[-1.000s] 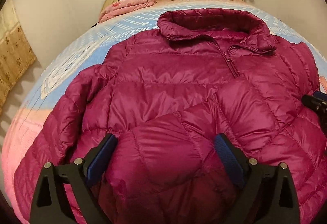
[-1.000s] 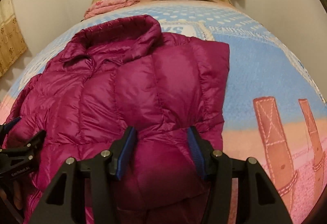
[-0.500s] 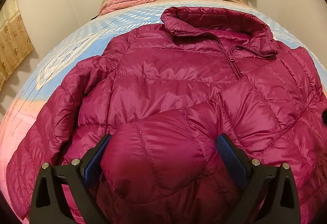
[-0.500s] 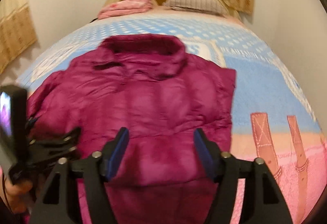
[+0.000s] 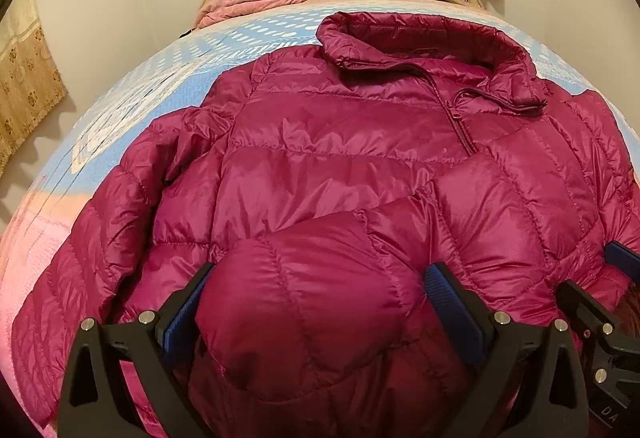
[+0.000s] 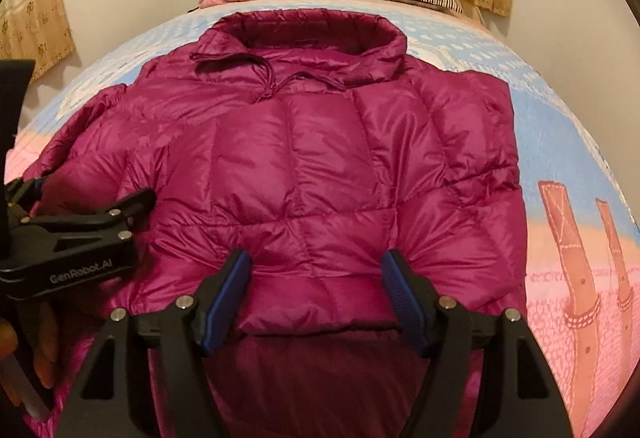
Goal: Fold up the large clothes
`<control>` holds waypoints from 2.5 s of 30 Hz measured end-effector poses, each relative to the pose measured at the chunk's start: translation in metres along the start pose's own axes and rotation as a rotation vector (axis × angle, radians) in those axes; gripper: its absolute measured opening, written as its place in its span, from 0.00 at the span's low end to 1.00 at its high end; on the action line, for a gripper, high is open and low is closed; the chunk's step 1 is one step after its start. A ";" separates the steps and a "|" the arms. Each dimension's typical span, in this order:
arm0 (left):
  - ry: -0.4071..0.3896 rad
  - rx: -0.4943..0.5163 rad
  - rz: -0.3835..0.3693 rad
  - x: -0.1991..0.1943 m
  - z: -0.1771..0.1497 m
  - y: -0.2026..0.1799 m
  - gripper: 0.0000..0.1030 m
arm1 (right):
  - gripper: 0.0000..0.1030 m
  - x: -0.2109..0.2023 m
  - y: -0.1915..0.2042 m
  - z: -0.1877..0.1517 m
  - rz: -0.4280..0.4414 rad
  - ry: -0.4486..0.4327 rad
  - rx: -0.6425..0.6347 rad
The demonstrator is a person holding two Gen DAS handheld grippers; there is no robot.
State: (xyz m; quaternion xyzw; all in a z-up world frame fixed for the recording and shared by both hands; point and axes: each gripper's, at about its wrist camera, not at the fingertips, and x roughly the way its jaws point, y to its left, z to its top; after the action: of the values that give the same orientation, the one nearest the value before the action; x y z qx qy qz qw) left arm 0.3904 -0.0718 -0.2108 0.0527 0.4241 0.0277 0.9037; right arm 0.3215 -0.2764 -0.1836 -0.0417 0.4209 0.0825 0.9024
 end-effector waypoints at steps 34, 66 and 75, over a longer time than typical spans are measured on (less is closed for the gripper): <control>0.070 -0.336 0.199 -0.088 -0.099 0.273 0.91 | 0.86 -0.069 0.038 -0.019 0.020 -0.060 -0.124; -0.364 0.220 0.063 -0.183 0.013 0.002 0.12 | 0.86 -0.107 -0.055 -0.073 0.008 -0.143 0.125; -0.321 0.302 0.027 -0.145 -0.004 -0.072 0.79 | 0.86 -0.088 -0.077 -0.086 0.050 -0.078 0.222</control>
State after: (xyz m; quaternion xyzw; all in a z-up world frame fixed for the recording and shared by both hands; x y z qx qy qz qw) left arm 0.2954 -0.1569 -0.1113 0.1967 0.2732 -0.0328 0.9410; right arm 0.2154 -0.3744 -0.1710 0.0724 0.3927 0.0593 0.9149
